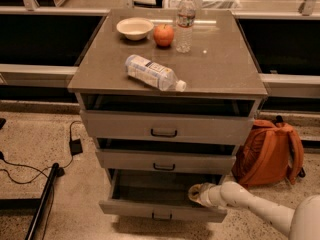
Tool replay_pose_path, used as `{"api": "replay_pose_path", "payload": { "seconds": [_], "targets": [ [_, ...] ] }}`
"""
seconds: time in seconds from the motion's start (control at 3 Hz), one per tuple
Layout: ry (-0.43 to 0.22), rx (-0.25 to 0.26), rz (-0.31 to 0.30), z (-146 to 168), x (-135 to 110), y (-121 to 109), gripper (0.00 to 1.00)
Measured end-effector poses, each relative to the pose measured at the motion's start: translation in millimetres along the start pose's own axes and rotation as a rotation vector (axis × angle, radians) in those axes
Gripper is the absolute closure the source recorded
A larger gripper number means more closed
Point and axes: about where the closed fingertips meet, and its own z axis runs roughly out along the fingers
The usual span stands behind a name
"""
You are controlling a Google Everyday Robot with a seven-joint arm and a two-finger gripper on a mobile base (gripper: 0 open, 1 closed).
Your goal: Open bottom drawer
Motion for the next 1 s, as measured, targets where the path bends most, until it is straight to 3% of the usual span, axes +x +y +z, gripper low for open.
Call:
{"api": "replay_pose_path", "payload": {
  "seconds": [0.33, 1.0],
  "targets": [
    [0.007, -0.031, 0.045, 15, 15, -9, 0.94],
    [0.079, -0.143, 0.105, 53, 54, 11, 1.00]
  ]
}}
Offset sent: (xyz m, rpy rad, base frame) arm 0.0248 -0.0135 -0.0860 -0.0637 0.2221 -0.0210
